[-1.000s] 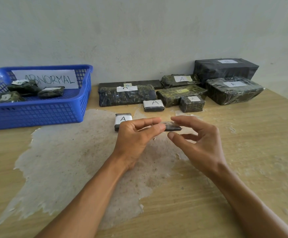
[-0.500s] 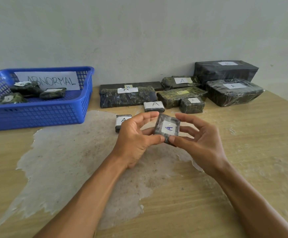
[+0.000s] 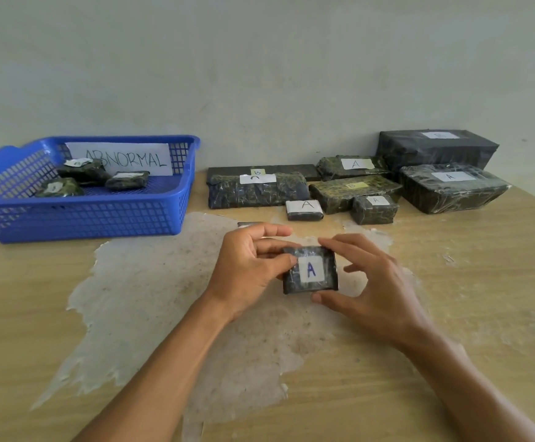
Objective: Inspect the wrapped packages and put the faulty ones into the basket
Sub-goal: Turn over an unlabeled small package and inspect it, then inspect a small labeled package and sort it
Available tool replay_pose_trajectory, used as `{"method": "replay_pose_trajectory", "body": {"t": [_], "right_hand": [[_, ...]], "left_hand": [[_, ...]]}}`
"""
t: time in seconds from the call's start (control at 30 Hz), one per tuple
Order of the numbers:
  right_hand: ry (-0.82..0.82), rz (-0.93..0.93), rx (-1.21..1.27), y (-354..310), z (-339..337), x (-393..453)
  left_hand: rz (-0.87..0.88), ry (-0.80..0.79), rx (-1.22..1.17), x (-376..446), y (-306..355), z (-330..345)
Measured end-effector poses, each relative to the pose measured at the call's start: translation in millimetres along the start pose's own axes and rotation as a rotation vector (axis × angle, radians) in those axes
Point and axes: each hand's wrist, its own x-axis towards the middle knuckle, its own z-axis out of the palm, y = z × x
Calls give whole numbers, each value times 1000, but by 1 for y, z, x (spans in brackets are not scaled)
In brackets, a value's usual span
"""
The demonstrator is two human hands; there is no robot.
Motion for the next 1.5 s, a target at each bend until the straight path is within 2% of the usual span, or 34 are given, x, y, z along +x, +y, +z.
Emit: {"method": "replay_pose_trajectory", "body": {"t": [0.07, 0.17, 0.23, 0.33, 0.43, 0.57, 0.8, 1.03, 1.1, 1.17, 1.2, 1.27, 1.37, 1.5], "right_hand": [[-6, 25, -15, -3, 3, -1], [27, 66, -40, -2, 4, 1], [40, 118, -63, 0, 3, 3], [23, 176, -114, 2, 6, 10], [-25, 209, -152, 4, 10, 20], [-106, 239, -218, 4, 20, 38], [-234, 214, -258, -14, 46, 74], [-357, 218, -295, -20, 48, 82], [-344, 224, -225, -22, 44, 81], [-224, 210, -164, -20, 39, 87], [-149, 195, -193, -18, 36, 92], [-76, 174, -403, -10, 29, 109], [-219, 201, -762, 2, 24, 133], [-381, 300, -853, 13, 28, 144]], "left_hand": [[52, 17, 82, 0, -1, -5], [202, 185, 358, 8, -5, -16], [251, 230, 508, 17, -8, -25], [191, 84, 759, 34, -16, -38], [138, -24, 859, 39, -21, -43], [168, -3, 832, 33, -21, -56], [79, 45, 792, 8, -16, -80], [130, 81, 777, 4, -21, -81], [156, 88, 761, 4, -22, -82], [173, 89, 746, 3, -22, -83], [176, 98, 732, 2, -22, -83], [195, 142, 696, 1, -23, -85], [214, 213, 654, -2, -24, -87], [228, 261, 631, -6, -24, -89]]}}
